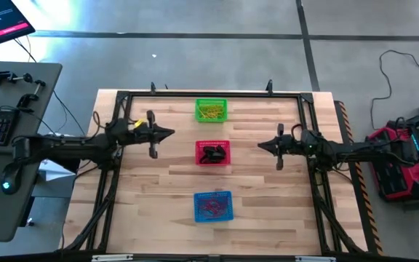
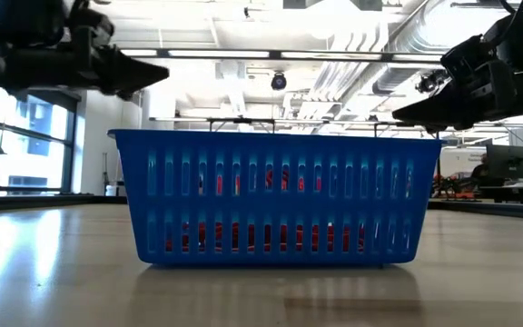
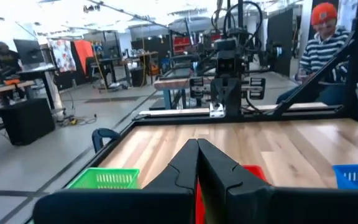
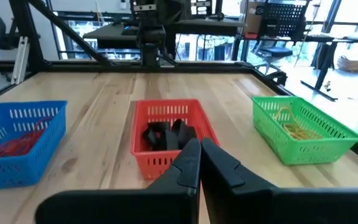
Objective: Sort rubber bands into baskets
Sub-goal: Return to Home Position
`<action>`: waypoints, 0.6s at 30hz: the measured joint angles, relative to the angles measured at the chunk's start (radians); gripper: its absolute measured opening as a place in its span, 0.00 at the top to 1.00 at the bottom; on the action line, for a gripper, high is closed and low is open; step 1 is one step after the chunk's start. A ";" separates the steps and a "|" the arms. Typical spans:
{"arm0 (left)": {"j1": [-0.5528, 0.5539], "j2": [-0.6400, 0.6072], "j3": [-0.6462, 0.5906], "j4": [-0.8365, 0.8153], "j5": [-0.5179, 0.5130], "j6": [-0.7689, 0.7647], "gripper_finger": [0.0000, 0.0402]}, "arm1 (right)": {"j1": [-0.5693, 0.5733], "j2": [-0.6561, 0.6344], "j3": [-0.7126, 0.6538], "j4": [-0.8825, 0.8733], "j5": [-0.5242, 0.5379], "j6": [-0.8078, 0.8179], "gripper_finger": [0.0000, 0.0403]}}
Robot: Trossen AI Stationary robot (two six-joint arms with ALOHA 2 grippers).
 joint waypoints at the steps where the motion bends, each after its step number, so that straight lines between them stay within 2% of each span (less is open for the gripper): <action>1: 0.000 -0.024 -0.017 0.001 -0.004 -0.003 1.00 | 0.000 -0.009 0.000 -0.014 0.000 0.000 1.00; 7: 0.000 -0.156 -0.110 -0.044 -0.088 -0.009 1.00 | 0.000 -0.053 0.000 -0.051 0.030 -0.002 1.00; 12: -0.001 -0.258 -0.107 -0.166 -0.084 -0.011 1.00 | 0.000 -0.083 0.000 -0.058 0.042 -0.009 1.00; 18: -0.001 -0.407 -0.107 -0.285 -0.024 -0.003 1.00 | 0.000 -0.102 0.000 -0.075 0.058 -0.009 1.00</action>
